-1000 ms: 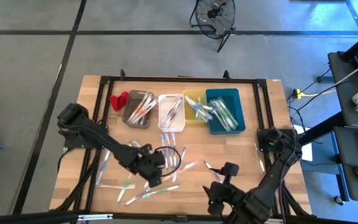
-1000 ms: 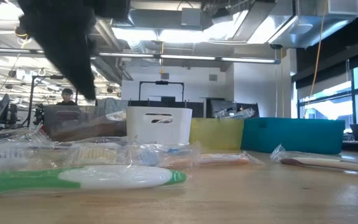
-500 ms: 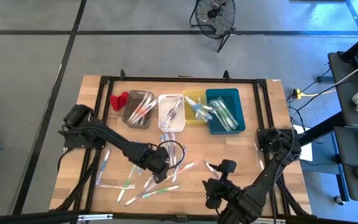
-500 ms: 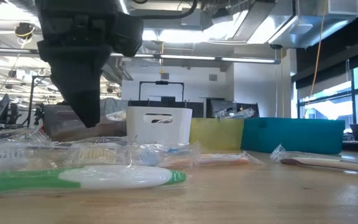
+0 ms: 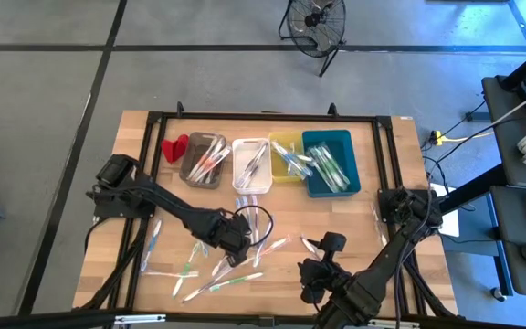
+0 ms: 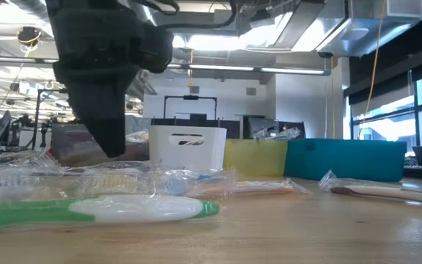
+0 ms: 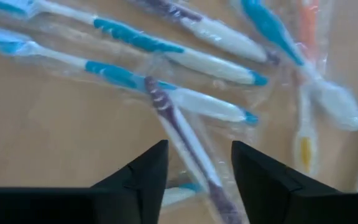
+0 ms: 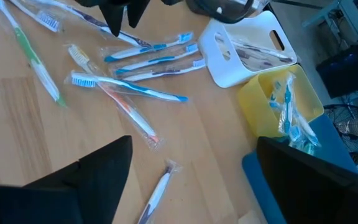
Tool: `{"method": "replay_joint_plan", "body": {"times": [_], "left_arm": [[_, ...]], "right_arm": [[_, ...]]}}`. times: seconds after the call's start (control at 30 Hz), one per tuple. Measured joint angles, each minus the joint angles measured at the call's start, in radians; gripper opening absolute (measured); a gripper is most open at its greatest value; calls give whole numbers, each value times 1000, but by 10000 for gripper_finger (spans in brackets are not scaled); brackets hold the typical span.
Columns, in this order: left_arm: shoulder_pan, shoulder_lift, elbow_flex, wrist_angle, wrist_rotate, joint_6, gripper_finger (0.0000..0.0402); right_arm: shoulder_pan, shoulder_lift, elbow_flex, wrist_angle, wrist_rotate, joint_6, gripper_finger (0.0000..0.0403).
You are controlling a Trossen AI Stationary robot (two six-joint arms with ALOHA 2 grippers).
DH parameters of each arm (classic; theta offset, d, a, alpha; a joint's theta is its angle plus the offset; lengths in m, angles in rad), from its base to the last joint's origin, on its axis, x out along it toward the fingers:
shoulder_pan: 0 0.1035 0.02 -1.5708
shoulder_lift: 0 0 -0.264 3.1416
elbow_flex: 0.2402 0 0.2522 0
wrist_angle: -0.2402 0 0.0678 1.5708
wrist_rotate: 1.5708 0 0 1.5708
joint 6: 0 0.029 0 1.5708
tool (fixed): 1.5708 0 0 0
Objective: Pick & Place Toothbrushes
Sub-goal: Put the purple toothbrush into the white bin
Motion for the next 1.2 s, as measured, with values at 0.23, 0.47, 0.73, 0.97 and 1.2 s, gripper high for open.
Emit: {"method": "replay_joint_plan", "body": {"times": [0.23, 0.47, 0.73, 0.97, 1.2], "left_arm": [[-2, 21, 0, 43, 9, 11, 223], [7, 58, 0, 41, 55, 0, 229], [19, 93, 2, 32, 89, -5, 210], [19, 88, 0, 24, 68, 2, 151], [21, 89, 0, 35, 39, 5, 80]], "right_arm": [[0, 0, 0, 0, 0, 1, 335], [0, 0, 0, 0, 0, 2, 338], [0, 0, 0, 0, 1, -1, 341], [0, 0, 0, 0, 4, -5, 330], [0, 0, 0, 0, 4, -5, 324]]}}
